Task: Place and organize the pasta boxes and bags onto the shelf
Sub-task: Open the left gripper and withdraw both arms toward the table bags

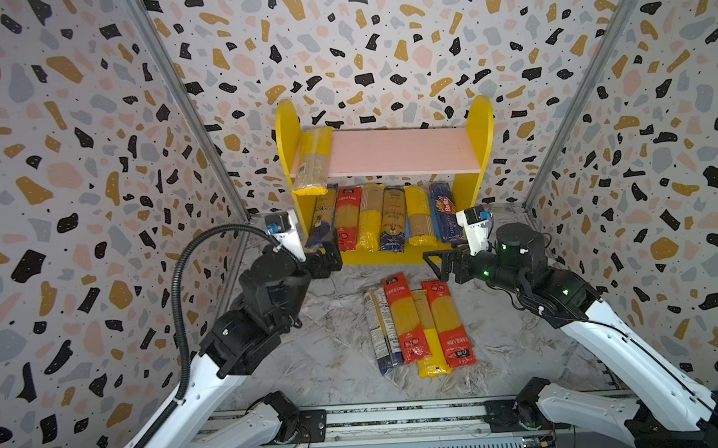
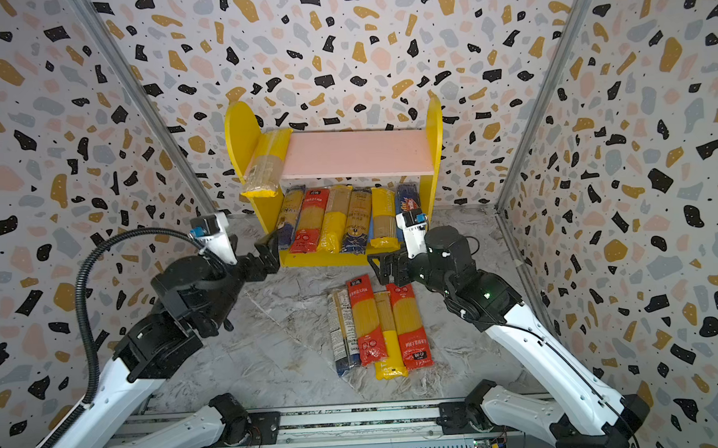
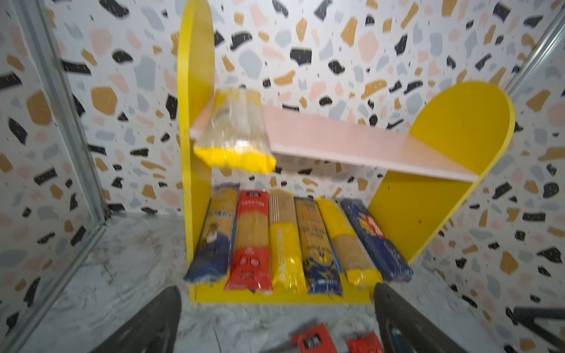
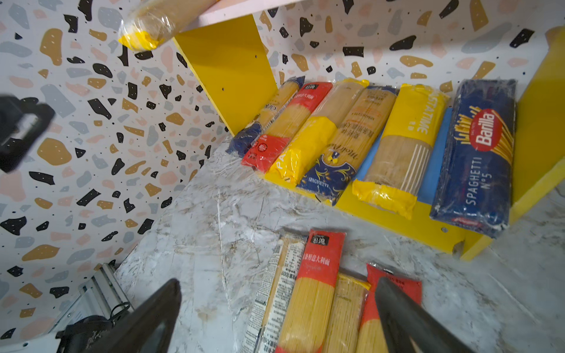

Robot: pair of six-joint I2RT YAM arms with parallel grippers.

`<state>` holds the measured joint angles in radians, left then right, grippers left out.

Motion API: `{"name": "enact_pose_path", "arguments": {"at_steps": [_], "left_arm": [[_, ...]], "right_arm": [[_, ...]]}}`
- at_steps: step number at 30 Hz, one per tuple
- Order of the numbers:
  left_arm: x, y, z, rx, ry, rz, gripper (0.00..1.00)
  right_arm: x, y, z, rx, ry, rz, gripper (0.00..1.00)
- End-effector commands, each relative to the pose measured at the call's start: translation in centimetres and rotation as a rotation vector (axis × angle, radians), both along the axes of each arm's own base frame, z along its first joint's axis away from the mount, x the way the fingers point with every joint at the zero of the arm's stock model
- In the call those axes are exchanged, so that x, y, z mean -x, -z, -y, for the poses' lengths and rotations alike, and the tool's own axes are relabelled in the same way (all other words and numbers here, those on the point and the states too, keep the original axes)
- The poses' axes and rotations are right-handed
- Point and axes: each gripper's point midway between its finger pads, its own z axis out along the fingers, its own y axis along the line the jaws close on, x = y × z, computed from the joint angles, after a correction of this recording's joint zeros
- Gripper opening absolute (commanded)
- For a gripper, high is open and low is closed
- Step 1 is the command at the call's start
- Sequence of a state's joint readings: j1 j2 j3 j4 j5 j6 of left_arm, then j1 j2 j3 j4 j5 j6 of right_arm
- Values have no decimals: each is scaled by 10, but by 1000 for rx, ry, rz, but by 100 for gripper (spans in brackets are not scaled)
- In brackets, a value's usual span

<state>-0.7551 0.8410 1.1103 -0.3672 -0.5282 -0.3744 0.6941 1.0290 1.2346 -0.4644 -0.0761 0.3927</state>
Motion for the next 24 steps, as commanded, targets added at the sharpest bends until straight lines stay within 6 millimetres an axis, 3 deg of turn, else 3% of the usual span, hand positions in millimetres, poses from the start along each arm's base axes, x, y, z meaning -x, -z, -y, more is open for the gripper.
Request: {"name": "enact_pose_path", "arguments": {"at_steps": [1, 2, 5, 8, 11, 15, 19, 24], "left_arm": [[12, 69, 16, 65, 4, -156, 95], [17, 94, 26, 51, 28, -196, 94], [30, 142, 53, 46, 89, -275, 93], [40, 171, 79, 70, 155, -313, 93], [44, 200, 92, 61, 169, -354, 93], [46, 240, 90, 24, 136, -420, 93], [52, 272, 82, 0, 113, -477, 94], [55, 268, 58, 31, 53, -447, 99]], "right_arm": [[9, 13, 10, 13, 48, -32, 99], [11, 23, 13, 30, 63, -49, 99], [20, 45, 18, 48, 81, -84, 99], [27, 66, 24, 60, 105, -120, 99], [34, 89, 32, 108, 150, -158, 98], [47, 121, 32, 164, 163, -217, 92], [63, 167, 21, 266, 165, -287, 91], [78, 223, 1, 410, 152, -339, 91]]}}
